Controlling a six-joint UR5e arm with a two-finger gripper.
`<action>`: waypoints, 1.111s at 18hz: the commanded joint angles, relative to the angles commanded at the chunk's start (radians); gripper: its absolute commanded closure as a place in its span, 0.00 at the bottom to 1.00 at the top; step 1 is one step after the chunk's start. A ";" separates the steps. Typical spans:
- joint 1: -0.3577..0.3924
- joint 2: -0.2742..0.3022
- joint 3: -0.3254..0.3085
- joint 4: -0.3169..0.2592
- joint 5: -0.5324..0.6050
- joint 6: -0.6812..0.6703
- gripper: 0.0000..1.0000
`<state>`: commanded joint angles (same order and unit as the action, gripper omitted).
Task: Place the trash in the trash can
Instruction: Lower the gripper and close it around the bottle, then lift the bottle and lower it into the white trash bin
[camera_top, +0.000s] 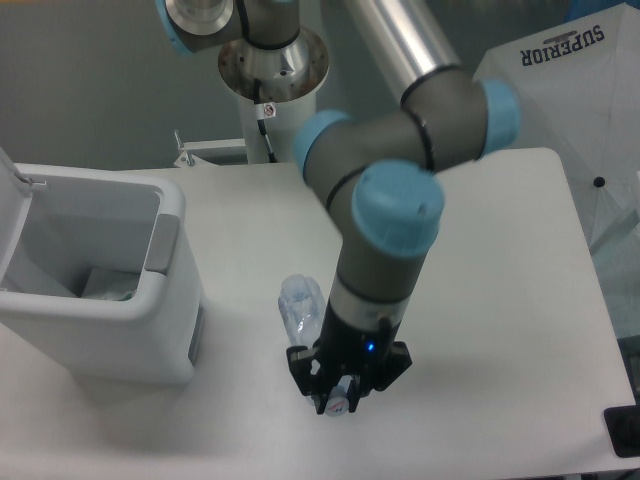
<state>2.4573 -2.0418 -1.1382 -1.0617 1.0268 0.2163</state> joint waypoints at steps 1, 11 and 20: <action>0.012 0.012 0.000 0.014 -0.061 0.000 0.94; 0.043 0.133 -0.006 0.046 -0.405 0.018 0.94; 0.000 0.236 -0.090 0.075 -0.570 0.020 0.94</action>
<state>2.4576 -1.8056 -1.2285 -0.9864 0.4572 0.2362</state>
